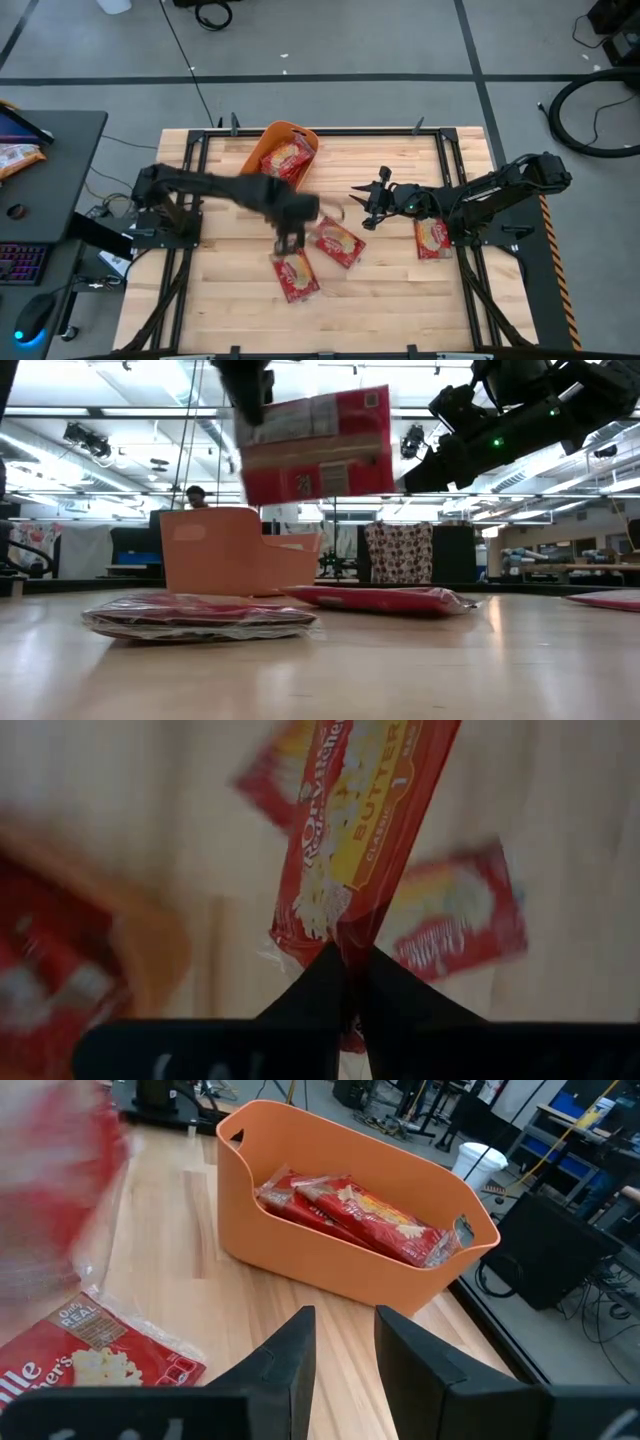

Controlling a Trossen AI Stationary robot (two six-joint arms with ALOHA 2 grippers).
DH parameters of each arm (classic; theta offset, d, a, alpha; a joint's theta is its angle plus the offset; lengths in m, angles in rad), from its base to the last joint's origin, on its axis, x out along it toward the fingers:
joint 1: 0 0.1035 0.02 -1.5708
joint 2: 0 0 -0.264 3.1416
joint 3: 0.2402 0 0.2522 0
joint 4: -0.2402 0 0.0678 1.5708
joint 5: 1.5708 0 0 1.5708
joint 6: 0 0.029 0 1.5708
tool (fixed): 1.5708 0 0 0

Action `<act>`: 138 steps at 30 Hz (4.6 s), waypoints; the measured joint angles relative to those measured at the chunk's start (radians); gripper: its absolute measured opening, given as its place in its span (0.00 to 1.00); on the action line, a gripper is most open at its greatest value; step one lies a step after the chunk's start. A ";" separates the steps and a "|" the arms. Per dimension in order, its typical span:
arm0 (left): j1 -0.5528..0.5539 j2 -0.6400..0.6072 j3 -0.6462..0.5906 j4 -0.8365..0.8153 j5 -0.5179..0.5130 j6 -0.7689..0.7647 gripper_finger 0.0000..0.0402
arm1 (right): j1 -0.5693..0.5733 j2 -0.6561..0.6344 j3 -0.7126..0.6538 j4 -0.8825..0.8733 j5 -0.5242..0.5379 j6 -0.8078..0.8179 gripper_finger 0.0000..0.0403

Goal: Sort popcorn bags into baskets
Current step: Put the red popcorn bag into the orange bin

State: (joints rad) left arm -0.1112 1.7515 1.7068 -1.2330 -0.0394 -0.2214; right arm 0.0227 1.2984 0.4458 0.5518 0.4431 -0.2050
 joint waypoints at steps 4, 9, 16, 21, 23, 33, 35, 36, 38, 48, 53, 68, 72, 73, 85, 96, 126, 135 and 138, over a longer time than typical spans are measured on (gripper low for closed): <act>0.096 0.000 0.062 -0.063 -0.022 -0.185 0.07 | 0.000 0.000 0.000 0.000 0.000 0.000 0.27; 0.196 0.000 0.064 -0.173 -0.130 -0.263 0.06 | 0.000 0.000 0.000 -0.008 0.000 0.000 0.27; 0.320 -0.002 0.062 -0.186 -0.223 -0.266 0.06 | 0.000 0.000 0.000 -0.010 0.000 0.000 0.27; 0.429 -0.004 -0.016 -0.193 -0.270 -0.290 0.06 | 0.000 0.000 0.000 -0.009 0.000 0.000 0.27; 0.476 -0.004 -0.059 -0.181 -0.284 -0.286 0.06 | 0.000 0.000 0.000 -0.009 0.000 0.000 0.27; 0.554 -0.003 -0.161 0.018 -0.286 -0.233 0.23 | 0.000 0.000 0.000 -0.009 0.000 -0.002 0.27; 0.543 -0.003 -0.161 0.022 -0.285 -0.199 0.29 | 0.000 0.000 0.000 -0.010 0.000 -0.003 0.27; 0.537 -0.003 -0.161 0.022 -0.281 -0.163 0.32 | 0.000 0.000 0.000 -0.009 0.000 -0.003 0.27; 0.518 -0.003 -0.161 0.029 -0.262 -0.085 0.36 | 0.000 0.000 0.000 -0.009 0.000 -0.003 0.27; 0.278 0.017 -0.160 0.288 -0.158 0.274 0.38 | 0.000 0.000 0.000 -0.011 0.012 -0.002 0.27; 0.168 0.070 -0.159 0.361 -0.164 0.260 0.38 | 0.000 -0.005 0.001 -0.153 0.214 0.058 0.27; -0.049 0.265 -0.161 0.467 -0.219 0.353 0.58 | 0.003 -0.232 -0.043 -0.344 0.159 0.195 0.20; -0.082 0.279 -0.159 0.491 -0.219 0.362 0.59 | 0.003 -0.325 -0.105 -0.344 0.187 0.206 0.18; -0.088 0.281 -0.160 0.490 -0.219 0.358 0.59 | 0.003 -0.349 -0.117 -0.346 0.192 0.206 0.17; -0.132 0.371 -0.159 0.550 -0.322 0.396 0.59 | 0.008 -0.436 -0.163 -0.290 0.175 0.198 0.16; -0.105 0.404 -0.159 0.522 -0.322 0.453 0.28 | 0.008 -0.420 -0.162 -0.261 0.157 0.175 0.16; 0.459 0.121 0.050 -0.169 -0.320 -0.055 0.08 | 0.008 -0.417 -0.162 -0.254 0.108 0.180 0.16; 0.583 0.128 -0.179 -0.028 -0.125 -0.127 0.08 | 0.010 -0.417 -0.162 -0.254 0.082 0.184 0.16; 0.586 0.128 -0.239 0.036 -0.029 -0.169 0.08 | 0.010 -0.417 -0.162 -0.255 0.079 0.184 0.16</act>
State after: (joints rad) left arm 0.4751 1.8793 1.4679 -1.1974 -0.0686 -0.3903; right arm 0.0322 0.8818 0.2836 0.2966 0.5220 -0.0211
